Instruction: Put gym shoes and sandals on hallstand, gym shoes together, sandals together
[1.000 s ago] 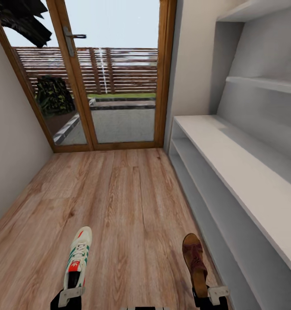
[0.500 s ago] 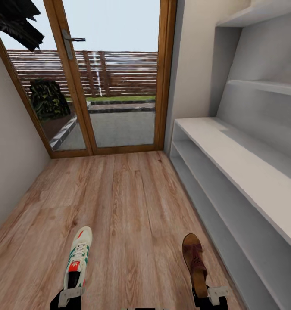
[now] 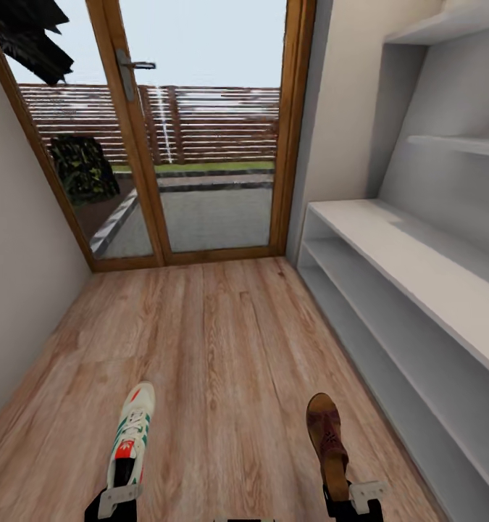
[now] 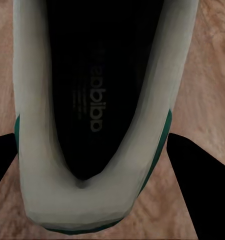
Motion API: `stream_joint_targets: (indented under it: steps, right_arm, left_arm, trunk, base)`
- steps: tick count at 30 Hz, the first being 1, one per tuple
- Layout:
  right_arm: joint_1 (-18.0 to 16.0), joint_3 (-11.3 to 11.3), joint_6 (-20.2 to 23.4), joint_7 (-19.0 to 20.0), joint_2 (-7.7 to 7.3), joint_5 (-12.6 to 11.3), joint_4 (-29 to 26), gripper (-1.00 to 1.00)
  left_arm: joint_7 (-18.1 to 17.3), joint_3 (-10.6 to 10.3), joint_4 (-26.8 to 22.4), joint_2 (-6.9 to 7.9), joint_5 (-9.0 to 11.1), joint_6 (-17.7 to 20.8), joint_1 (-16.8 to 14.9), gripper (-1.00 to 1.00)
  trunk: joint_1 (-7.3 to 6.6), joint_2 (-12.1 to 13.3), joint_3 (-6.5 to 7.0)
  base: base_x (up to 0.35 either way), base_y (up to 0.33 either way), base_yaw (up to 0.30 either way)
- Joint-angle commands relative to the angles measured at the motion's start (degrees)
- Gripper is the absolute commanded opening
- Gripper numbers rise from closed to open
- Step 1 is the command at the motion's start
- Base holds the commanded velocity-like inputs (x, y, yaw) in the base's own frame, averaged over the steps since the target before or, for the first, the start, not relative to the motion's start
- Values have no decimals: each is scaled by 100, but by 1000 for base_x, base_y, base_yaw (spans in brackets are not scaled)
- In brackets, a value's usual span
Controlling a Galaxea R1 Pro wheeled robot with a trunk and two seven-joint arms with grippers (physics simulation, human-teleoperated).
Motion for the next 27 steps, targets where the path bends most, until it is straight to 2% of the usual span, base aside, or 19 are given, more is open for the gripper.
stream_joint_targets:
  steps: [1, 17, 27]
  right_arm:
    - [-4, 28, -16, -7, -3, -14, 5, -100]
    - [-4, 16, -8, -7, -7, -25, 5, -100]
    - [-4, 16, -8, -7, -8, -28, 5, -100]
  left_arm:
    - [0, 15, 5, -2, -8, -18, -3, -100]
    - [-1, 15, 6, -2, -8, -18, -2, -100]
    - [-1, 15, 15, -2, -15, -18, -2, -100]
  trunk:
    - [0, -2, -2]
    - [0, -2, 47]
    - [0, -2, 68]
  base:
    - [137, 324, -220]
    - [119, 324, -273]
    - [17, 324, -292]
